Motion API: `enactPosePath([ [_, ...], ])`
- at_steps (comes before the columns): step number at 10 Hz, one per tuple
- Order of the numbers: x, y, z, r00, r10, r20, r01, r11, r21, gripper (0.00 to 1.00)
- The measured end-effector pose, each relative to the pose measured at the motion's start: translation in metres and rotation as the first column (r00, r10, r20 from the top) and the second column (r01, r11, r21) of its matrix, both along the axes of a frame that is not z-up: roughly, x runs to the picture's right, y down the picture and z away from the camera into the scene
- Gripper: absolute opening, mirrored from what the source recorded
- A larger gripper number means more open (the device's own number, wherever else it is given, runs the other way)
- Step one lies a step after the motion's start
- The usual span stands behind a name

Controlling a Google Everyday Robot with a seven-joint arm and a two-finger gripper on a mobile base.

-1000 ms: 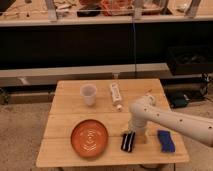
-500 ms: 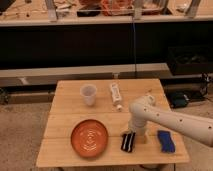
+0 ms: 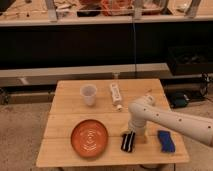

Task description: Place the eraser in the ceramic cup

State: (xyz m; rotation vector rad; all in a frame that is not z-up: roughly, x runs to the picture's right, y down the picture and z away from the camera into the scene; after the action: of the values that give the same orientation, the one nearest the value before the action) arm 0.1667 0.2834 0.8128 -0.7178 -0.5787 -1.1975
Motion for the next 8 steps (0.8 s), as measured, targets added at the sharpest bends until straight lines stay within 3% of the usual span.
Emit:
enactPosePath([
  [1, 0.0, 0.0, -0.0001, 1.0, 0.0, 0.0, 0.0, 1.0, 0.0, 0.77],
  [2, 0.0004, 0.0003, -0.0008, 1.0, -0.005, -0.004, 0.005, 1.0, 0.004, 0.65],
  [5, -0.0005, -0.0059, -0.006, 0.998, -0.03, -0.052, 0.034, 0.9972, 0.066, 0.37],
  [8, -0.0001, -0.007, -0.0063, 0.998, -0.033, -0.056, 0.036, 0.9974, 0.063, 0.08],
])
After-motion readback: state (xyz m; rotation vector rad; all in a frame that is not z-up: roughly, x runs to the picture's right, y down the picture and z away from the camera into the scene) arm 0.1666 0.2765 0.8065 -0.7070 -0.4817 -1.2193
